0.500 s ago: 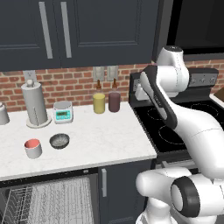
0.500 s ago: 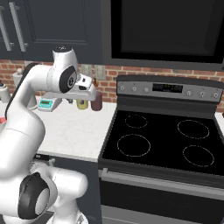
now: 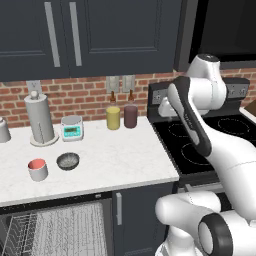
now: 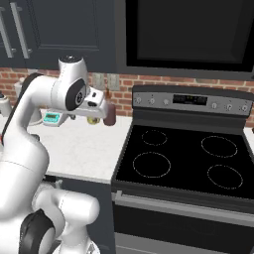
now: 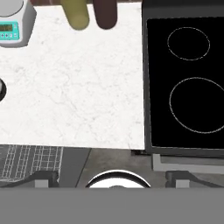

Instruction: Pick up the cup and bowl from the counter, place them in the dishwasher, and close the dishwasher door.

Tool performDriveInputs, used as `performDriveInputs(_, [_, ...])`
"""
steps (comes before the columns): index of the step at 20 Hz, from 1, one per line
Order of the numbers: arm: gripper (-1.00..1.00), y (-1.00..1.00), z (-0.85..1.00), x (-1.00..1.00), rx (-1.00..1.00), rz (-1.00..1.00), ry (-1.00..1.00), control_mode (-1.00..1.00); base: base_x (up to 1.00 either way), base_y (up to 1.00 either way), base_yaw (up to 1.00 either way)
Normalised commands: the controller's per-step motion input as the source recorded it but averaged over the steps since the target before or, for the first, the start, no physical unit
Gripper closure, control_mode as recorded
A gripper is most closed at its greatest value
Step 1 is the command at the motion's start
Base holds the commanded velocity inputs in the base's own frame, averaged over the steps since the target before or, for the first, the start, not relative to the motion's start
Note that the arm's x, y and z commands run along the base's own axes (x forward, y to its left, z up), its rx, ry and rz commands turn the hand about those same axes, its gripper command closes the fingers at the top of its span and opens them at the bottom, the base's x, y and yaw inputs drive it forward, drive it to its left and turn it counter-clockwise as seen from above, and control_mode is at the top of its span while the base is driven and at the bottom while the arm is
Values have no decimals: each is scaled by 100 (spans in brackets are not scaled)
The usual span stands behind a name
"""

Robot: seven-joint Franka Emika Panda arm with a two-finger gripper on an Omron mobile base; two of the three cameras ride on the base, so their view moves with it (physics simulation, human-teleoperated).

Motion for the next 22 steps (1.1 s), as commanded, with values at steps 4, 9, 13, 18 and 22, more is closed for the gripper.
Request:
performDriveInputs(4, [-100, 0, 3, -19, 1, 0, -6, -100, 0, 0, 0])
performDriveInputs(9, [-100, 32, -6, -6, 4, -4, -5, -100, 0, 0, 0])
performDriveInputs(13, [-100, 86, -31, 0, 13, -2, 0, -100, 0, 0, 0])
performDriveInputs(18, [-100, 95, -31, 0, 6, 0, 0, -100, 0, 0, 0])
performDriveInputs(22, [-100, 36, -13, 9, -1, 1, 8, -100, 0, 0, 0])
